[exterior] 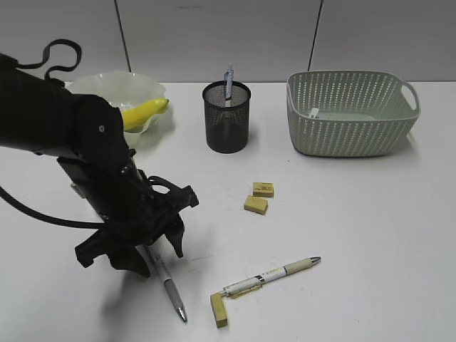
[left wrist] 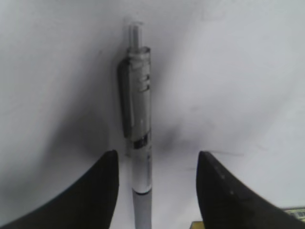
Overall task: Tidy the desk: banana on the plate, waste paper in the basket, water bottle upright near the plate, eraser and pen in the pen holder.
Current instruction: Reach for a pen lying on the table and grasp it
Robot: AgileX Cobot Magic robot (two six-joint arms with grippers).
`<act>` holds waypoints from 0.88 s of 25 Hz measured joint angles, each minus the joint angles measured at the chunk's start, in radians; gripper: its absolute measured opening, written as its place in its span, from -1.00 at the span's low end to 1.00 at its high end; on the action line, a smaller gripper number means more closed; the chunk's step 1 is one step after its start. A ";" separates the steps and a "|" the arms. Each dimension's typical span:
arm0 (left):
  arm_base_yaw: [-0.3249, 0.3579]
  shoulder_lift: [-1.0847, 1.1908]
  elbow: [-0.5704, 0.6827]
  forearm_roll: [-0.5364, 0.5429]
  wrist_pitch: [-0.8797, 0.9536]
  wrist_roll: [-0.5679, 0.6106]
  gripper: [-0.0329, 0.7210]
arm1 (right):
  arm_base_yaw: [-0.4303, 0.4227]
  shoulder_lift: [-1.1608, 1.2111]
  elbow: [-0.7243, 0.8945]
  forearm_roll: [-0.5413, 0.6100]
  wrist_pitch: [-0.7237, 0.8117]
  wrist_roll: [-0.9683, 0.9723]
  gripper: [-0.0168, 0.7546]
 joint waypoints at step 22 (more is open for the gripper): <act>0.000 0.055 -0.032 0.043 0.022 -0.035 -0.57 | 0.000 0.000 0.000 -0.001 0.000 0.000 0.36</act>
